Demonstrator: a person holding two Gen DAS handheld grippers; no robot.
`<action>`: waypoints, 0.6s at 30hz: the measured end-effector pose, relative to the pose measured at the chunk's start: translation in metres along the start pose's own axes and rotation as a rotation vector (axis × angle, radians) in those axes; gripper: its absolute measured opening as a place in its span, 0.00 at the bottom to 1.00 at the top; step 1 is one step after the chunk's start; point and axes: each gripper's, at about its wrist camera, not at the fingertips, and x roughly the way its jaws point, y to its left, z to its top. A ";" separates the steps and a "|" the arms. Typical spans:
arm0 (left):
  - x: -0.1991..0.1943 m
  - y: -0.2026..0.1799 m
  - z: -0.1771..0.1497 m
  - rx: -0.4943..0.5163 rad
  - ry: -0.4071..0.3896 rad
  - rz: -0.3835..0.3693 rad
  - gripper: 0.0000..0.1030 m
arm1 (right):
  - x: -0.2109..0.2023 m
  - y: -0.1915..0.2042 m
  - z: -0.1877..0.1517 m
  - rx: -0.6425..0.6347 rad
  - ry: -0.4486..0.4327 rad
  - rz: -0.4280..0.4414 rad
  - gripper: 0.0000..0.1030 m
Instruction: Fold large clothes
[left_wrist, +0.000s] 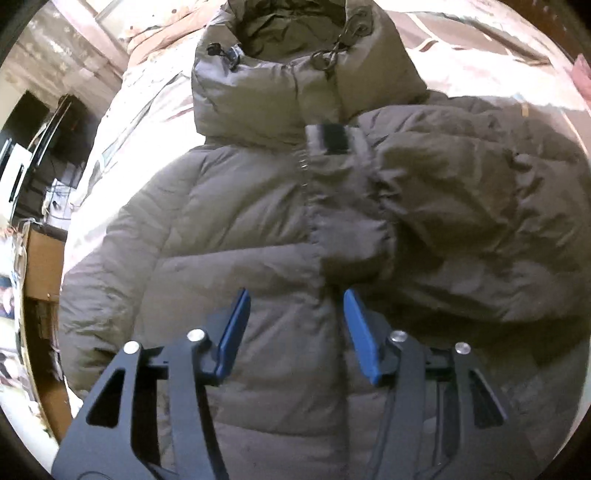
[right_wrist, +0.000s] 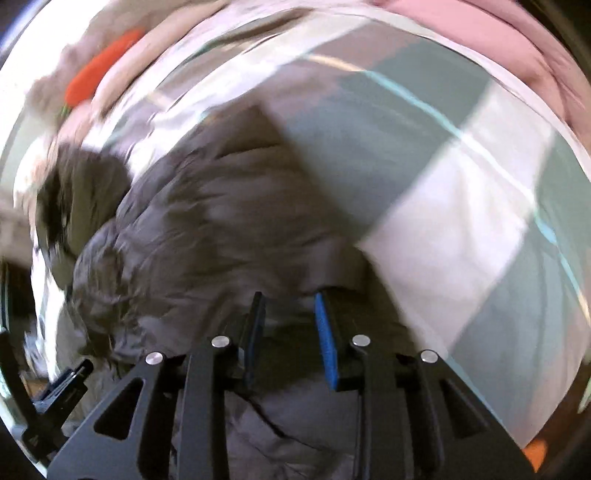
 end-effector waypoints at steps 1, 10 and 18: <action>0.000 0.004 -0.008 -0.004 -0.002 0.002 0.53 | 0.009 0.012 0.001 -0.035 0.013 -0.006 0.40; -0.016 0.072 -0.046 -0.072 -0.031 0.010 0.58 | 0.049 0.078 -0.001 -0.161 0.037 -0.164 0.65; -0.017 0.147 -0.082 -0.173 -0.001 0.030 0.67 | 0.043 0.179 -0.081 -0.375 0.134 -0.002 0.68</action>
